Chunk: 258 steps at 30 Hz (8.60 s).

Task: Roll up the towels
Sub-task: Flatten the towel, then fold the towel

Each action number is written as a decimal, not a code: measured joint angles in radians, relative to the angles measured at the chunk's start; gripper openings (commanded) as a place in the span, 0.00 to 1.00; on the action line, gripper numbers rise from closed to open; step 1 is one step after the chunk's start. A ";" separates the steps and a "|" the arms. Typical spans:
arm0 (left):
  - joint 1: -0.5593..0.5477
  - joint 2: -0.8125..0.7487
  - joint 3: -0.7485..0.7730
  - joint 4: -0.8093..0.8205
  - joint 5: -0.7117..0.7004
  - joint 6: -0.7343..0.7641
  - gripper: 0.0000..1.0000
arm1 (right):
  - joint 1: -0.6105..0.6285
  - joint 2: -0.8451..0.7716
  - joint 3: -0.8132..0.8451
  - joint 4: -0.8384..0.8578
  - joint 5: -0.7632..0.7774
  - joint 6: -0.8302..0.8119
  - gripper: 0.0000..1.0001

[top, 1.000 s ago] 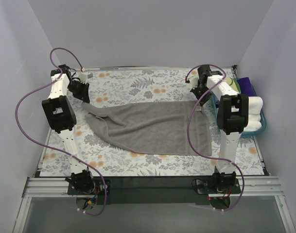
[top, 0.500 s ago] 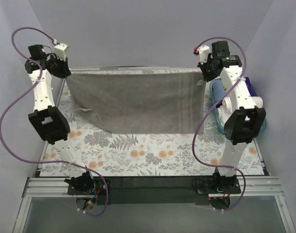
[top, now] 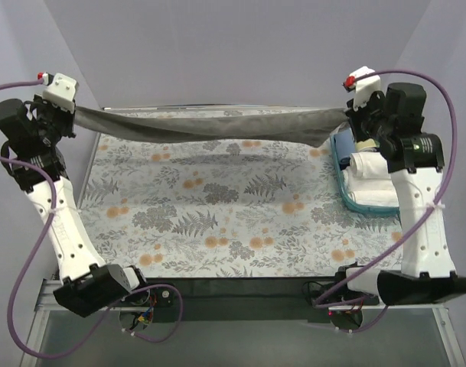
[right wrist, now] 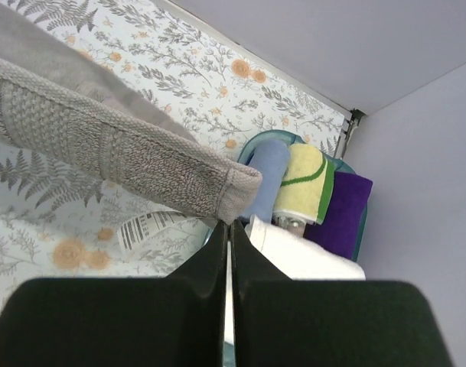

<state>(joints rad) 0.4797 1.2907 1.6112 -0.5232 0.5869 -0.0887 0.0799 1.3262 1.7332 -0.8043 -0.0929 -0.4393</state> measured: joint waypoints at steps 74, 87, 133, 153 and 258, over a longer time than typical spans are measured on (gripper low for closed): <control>-0.117 0.477 -0.315 -0.585 -0.180 0.302 0.00 | 0.073 0.388 -0.452 -0.127 0.051 -0.088 0.01; -0.117 0.460 -0.404 -0.440 -0.340 0.223 0.00 | 0.073 0.392 -0.597 -0.011 0.114 -0.085 0.01; -0.035 0.614 -0.338 -0.381 -0.480 0.206 0.00 | 0.100 0.429 -0.650 0.097 0.168 -0.039 0.01; -0.006 0.530 -0.268 -0.489 -0.259 0.317 0.09 | 0.195 0.345 -0.760 0.150 0.256 -0.053 0.01; -0.169 1.256 0.630 -0.186 -0.225 -0.012 0.28 | 0.032 1.046 0.273 0.109 0.019 0.163 0.01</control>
<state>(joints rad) 0.3111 2.5465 2.2414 -0.7090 0.3622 -0.1005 0.1120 2.3718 2.0060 -0.6949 -0.0742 -0.2768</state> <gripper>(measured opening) 0.341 0.019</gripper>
